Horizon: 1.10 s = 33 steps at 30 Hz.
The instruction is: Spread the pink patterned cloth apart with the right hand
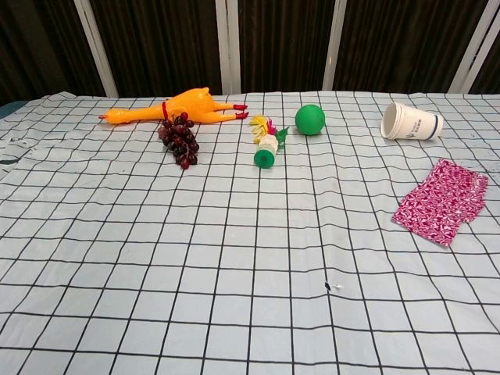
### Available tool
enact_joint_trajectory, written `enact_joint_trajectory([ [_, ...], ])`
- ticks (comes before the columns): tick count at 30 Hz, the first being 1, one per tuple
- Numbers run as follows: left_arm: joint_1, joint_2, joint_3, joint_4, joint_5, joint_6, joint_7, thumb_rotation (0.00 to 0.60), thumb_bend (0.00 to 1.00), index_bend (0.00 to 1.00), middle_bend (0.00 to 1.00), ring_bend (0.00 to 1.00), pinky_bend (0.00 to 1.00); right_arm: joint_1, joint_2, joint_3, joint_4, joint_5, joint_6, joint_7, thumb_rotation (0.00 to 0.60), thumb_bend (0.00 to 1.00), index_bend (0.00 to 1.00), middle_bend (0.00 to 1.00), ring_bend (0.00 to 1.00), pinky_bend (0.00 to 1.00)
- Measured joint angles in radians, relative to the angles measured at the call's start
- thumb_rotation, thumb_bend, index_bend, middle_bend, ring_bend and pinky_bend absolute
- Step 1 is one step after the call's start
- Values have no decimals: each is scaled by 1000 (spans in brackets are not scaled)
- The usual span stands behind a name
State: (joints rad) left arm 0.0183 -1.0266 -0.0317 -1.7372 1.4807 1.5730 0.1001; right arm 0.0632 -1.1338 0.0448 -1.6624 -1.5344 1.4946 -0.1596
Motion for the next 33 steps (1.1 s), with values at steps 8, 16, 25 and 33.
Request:
enact_joint_trajectory([
  [8,3,3,2,-4,7,6,-4,600,205,114,18,16,62,0,2,-4,-4,4,-8,-9,600,524,0,77,146,87],
  [16,-1,-2,3,-4,4,-5,9,600,205,114,20,17,62,0,2,-2,-7,7,-7,-10,600,524,0,83,160,87],
  [25,-4,-7,4,-16,-5,-15,28,600,204,114,20,24,62,17,-9,-11,-14,0,-41,-42,600,524,60,355,410,146],
  [33,-7,-4,-2,-23,-26,-25,33,600,205,114,20,26,62,64,-44,-17,-21,-20,-117,-124,600,524,175,564,596,258],
])
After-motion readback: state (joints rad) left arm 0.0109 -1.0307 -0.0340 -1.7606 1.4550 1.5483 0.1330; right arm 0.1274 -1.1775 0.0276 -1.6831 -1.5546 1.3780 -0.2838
